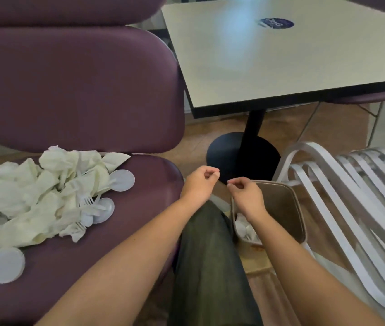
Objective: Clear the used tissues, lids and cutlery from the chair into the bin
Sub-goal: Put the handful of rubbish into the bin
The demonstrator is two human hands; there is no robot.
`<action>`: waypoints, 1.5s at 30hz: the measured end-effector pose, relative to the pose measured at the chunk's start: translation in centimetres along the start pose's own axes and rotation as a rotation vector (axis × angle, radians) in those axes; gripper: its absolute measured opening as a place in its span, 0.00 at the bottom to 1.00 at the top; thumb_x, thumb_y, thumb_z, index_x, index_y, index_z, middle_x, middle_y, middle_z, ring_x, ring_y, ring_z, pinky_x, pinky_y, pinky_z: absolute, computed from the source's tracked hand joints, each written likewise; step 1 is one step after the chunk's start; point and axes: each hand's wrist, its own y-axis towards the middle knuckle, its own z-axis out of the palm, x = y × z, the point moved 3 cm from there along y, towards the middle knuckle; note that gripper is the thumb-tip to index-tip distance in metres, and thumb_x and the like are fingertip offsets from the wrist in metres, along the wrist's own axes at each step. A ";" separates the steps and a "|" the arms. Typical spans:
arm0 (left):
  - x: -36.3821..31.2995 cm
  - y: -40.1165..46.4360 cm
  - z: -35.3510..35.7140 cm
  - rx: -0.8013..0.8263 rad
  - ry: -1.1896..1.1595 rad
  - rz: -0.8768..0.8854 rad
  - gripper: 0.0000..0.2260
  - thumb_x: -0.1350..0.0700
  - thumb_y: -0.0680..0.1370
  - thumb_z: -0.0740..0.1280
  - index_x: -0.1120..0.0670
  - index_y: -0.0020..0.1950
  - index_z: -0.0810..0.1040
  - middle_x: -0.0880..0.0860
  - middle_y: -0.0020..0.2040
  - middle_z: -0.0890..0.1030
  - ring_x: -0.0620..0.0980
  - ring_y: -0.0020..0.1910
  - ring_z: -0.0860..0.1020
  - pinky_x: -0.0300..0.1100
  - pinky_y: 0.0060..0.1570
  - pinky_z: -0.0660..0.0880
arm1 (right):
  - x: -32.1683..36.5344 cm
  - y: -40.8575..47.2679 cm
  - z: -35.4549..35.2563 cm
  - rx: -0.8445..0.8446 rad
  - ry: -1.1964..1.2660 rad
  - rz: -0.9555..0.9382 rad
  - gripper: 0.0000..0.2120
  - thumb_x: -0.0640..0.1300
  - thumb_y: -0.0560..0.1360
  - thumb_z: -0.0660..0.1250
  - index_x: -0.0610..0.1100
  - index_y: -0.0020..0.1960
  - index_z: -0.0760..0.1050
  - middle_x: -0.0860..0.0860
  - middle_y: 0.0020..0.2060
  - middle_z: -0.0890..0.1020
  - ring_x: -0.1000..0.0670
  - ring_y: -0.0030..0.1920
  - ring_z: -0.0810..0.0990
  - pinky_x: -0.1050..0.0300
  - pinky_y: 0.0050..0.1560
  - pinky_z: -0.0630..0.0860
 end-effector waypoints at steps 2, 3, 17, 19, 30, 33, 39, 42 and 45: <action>1.2 0.0 -2.8 -0.061 -0.001 -0.014 0.09 0.49 0.80 0.63 0.47 0.57 0.79 0.45 0.50 0.80 0.46 0.51 0.78 0.41 0.51 0.73 | 1.8 -0.2 2.0 0.025 0.000 -0.019 0.07 0.43 0.79 0.65 0.46 0.55 0.79 0.52 0.49 0.81 0.54 0.48 0.77 0.61 0.48 0.70; 1.8 -0.1 -4.0 -0.090 -0.005 -0.019 0.08 0.49 0.80 0.63 0.46 0.56 0.79 0.44 0.49 0.80 0.46 0.51 0.79 0.41 0.50 0.73 | 2.6 -0.4 3.1 0.045 -0.011 -0.028 0.06 0.43 0.79 0.65 0.47 0.55 0.79 0.52 0.48 0.80 0.54 0.49 0.77 0.60 0.49 0.69; 12.2 -4.1 -18.5 -0.280 0.285 -0.149 0.05 0.51 0.78 0.66 0.47 0.51 0.80 0.46 0.50 0.83 0.49 0.51 0.80 0.46 0.54 0.75 | 9.5 -2.0 16.9 0.240 -0.186 -0.146 0.04 0.46 0.76 0.68 0.48 0.46 0.81 0.53 0.41 0.83 0.49 0.44 0.82 0.47 0.50 0.81; 13.7 -4.7 -19.6 -0.235 0.433 -0.090 0.07 0.52 0.77 0.67 0.47 0.54 0.81 0.48 0.54 0.82 0.50 0.56 0.79 0.47 0.57 0.75 | 9.8 -2.0 18.5 0.268 -0.228 -0.158 0.03 0.47 0.75 0.68 0.50 0.45 0.80 0.53 0.42 0.83 0.49 0.44 0.82 0.49 0.49 0.80; 17.3 -4.5 -21.2 0.172 1.005 -0.016 0.36 0.50 0.74 0.72 0.49 0.77 0.59 0.47 0.74 0.65 0.52 0.71 0.61 0.46 0.63 0.64 | 11.0 0.2 24.9 0.337 -0.579 -0.267 0.16 0.50 0.76 0.65 0.51 0.64 0.75 0.46 0.63 0.75 0.41 0.66 0.69 0.47 0.66 0.67; 17.5 -4.0 -21.4 0.212 1.017 -0.021 0.37 0.50 0.73 0.73 0.50 0.78 0.58 0.48 0.73 0.66 0.52 0.70 0.62 0.46 0.63 0.66 | 11.5 1.0 25.8 0.388 -0.631 -0.254 0.24 0.52 0.75 0.66 0.52 0.70 0.69 0.45 0.68 0.70 0.41 0.69 0.64 0.46 0.69 0.62; 17.1 -3.3 -22.1 0.225 0.946 -0.045 0.38 0.49 0.70 0.76 0.46 0.76 0.62 0.49 0.67 0.68 0.51 0.67 0.63 0.47 0.58 0.72 | 11.8 2.4 27.2 0.464 -0.721 -0.182 0.33 0.63 0.71 0.68 0.53 0.72 0.67 0.45 0.70 0.65 0.41 0.71 0.60 0.45 0.70 0.58; 16.7 -3.4 -22.5 0.208 0.920 -0.034 0.37 0.47 0.68 0.77 0.45 0.73 0.65 0.48 0.66 0.67 0.50 0.66 0.64 0.48 0.56 0.73 | 11.7 2.6 27.2 0.447 -0.645 -0.134 0.31 0.63 0.68 0.72 0.52 0.67 0.71 0.46 0.68 0.68 0.42 0.70 0.62 0.46 0.69 0.59; 16.4 -3.6 -22.8 0.203 0.845 -0.024 0.33 0.48 0.66 0.78 0.44 0.69 0.70 0.48 0.63 0.67 0.49 0.64 0.66 0.47 0.55 0.72 | 11.4 2.6 26.8 0.425 -0.512 -0.103 0.23 0.58 0.69 0.73 0.51 0.59 0.72 0.50 0.61 0.76 0.45 0.67 0.67 0.50 0.64 0.61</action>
